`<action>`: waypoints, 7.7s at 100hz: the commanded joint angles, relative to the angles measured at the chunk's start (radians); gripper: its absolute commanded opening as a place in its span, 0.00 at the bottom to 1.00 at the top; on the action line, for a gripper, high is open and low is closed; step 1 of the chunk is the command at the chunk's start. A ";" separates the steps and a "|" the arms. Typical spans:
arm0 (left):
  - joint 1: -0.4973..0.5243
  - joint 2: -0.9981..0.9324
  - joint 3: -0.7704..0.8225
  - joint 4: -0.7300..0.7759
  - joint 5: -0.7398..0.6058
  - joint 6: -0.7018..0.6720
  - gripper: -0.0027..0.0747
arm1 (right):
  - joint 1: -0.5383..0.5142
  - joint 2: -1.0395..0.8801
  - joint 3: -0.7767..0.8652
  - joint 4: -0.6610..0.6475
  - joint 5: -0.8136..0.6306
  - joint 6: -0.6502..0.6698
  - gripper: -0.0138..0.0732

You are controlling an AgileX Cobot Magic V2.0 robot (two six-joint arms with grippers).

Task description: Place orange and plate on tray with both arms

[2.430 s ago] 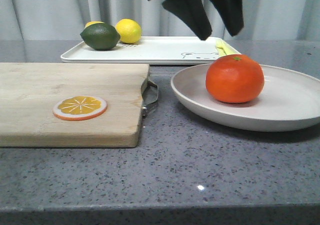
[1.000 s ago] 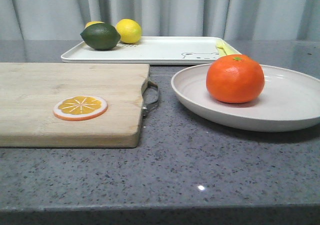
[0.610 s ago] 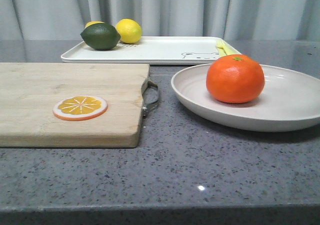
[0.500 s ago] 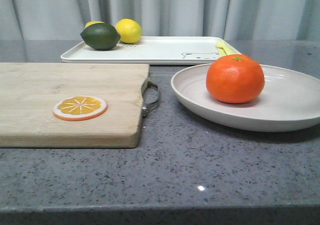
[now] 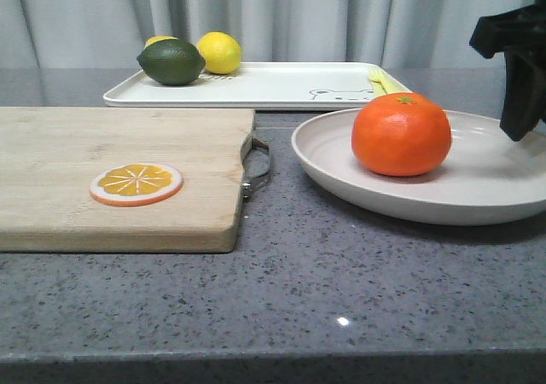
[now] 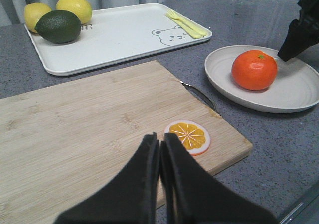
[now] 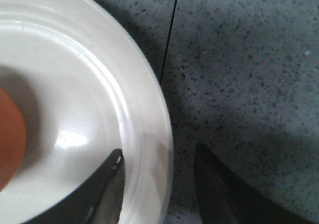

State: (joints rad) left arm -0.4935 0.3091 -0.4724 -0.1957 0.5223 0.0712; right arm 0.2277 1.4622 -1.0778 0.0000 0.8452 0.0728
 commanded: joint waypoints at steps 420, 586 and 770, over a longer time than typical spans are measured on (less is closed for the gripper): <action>0.003 0.009 -0.026 -0.008 -0.076 -0.004 0.01 | -0.101 0.868 -1.396 0.390 0.145 0.036 0.34; 0.003 0.009 -0.026 -0.012 -0.076 -0.004 0.01 | -0.040 0.386 -1.271 0.189 0.493 0.015 0.08; 0.003 0.009 -0.026 -0.018 -0.055 -0.004 0.01 | 0.013 -1.186 0.552 0.102 -0.334 -0.048 0.08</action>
State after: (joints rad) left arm -0.4935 0.3091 -0.4706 -0.1976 0.5350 0.0712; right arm 0.2419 0.3066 -0.5569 0.1077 0.6504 0.0366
